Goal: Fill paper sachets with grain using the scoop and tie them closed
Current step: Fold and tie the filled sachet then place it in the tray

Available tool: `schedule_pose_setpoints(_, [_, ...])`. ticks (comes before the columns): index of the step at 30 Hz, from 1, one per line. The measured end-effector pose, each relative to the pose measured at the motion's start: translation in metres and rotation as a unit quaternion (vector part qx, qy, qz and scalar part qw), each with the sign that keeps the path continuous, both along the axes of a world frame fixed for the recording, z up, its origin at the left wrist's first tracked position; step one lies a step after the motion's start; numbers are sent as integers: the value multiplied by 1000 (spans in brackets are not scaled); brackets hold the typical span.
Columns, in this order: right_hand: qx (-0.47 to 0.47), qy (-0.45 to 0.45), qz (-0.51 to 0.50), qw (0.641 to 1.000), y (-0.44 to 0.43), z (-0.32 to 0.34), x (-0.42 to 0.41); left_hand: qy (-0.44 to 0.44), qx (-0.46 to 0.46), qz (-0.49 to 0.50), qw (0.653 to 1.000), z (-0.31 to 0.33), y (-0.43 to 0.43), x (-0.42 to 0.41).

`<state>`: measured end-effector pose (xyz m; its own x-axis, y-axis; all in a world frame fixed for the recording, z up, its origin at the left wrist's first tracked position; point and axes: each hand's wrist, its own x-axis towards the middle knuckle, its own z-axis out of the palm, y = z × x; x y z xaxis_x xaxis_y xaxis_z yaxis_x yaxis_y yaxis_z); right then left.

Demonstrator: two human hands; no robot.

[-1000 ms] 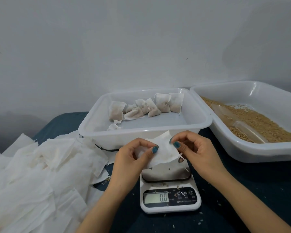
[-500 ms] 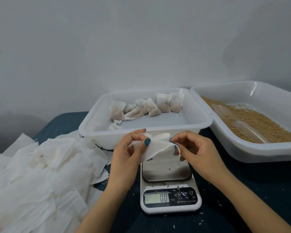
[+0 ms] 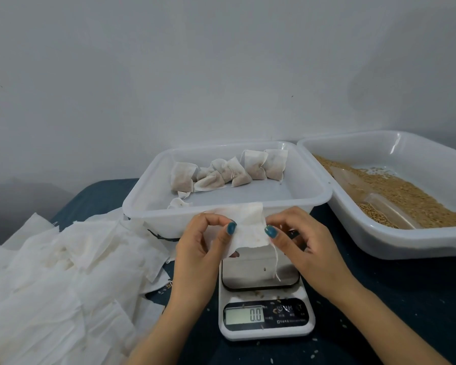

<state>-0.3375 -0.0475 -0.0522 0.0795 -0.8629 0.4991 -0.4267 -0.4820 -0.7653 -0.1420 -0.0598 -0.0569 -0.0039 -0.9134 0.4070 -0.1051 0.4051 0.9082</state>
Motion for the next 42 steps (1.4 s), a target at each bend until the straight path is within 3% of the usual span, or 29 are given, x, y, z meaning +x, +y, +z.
schedule_pose_setpoints(5, [88,-117,2,989,-2,-1,-3,-21,1,15,1000,1,2,-1])
schedule_pose_setpoints(12, [87,-83,45,992,-1,2,0,-37,-7,14,999,5,7,-6])
schedule_pose_setpoints(22, [105,-106,30,988,-2,5,-2,104,38,-67,992,8,7,-4])
schedule_pose_setpoints(25, [117,-77,37,989,1,5,-1,86,15,-57,995,7,7,-4])
schedule_pose_setpoints(34, [158,-122,63,978,0,6,1,-42,-56,24,997,1,8,-7])
schedule_pose_setpoints(37, [116,-128,39,984,0,6,1,-69,-29,54,996,0,8,-8])
schedule_pose_setpoints(42, [-72,-44,-17,996,6,9,3,-104,-18,16,994,2,14,-9])
